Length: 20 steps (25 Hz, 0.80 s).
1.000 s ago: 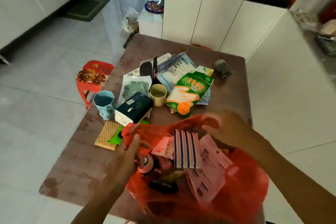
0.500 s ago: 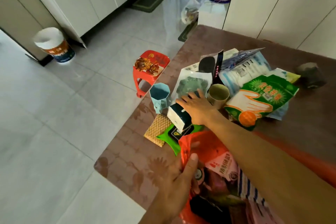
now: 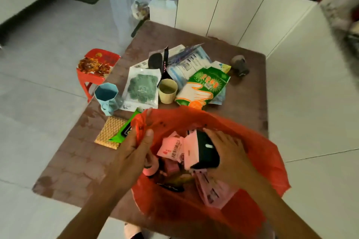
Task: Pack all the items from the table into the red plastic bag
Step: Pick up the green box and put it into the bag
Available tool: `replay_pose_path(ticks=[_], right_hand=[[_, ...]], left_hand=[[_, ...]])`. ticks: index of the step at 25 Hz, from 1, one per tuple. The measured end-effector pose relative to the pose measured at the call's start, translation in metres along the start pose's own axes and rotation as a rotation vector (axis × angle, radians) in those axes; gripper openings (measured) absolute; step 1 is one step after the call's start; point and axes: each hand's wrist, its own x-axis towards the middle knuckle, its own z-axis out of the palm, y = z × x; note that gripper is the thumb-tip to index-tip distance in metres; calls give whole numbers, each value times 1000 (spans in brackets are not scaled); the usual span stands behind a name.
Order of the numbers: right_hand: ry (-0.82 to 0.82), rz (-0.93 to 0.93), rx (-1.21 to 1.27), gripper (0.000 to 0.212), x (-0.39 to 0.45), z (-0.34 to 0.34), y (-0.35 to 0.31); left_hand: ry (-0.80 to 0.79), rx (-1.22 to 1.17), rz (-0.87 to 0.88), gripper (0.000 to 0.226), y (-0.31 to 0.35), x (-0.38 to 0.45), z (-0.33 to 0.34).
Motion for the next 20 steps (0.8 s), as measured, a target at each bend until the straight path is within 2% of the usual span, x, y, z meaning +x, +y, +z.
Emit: replay_pose_path(ticks=[2, 4, 6, 7, 9, 10, 12, 14, 16, 18, 20], right_hand=[[40, 215, -56, 97, 37, 17, 26], [96, 340, -71, 90, 59, 21, 35], [211, 284, -64, 74, 57, 13, 21], [317, 212, -33, 59, 52, 3, 8], [570, 25, 154, 31, 40, -26, -30], [625, -91, 237, 26, 46, -38, -50], [537, -271, 250, 26, 79, -47, -99], [329, -399, -3, 34, 137, -29, -146], [48, -483, -223, 43, 195, 8, -179], [-206, -502, -425, 54, 234, 47, -182], [-325, -500, -629, 73, 256, 74, -170]], left_hand=[[8, 0, -35, 41, -9, -4, 4], [41, 24, -112, 44, -23, -13, 7], [92, 39, -211, 47, -38, -22, 8], [107, 36, -265, 52, -46, -23, 7], [79, -5, -373, 56, -52, -25, 5], [59, -38, -417, 52, -54, -24, 3], [18, -109, -444, 41, -55, -20, 0], [-29, -168, -426, 37, -57, -14, -5], [-63, -205, -442, 46, -67, -6, -8], [-107, -241, -398, 61, -71, -1, -13], [-128, -247, -340, 45, -81, 3, -20]])
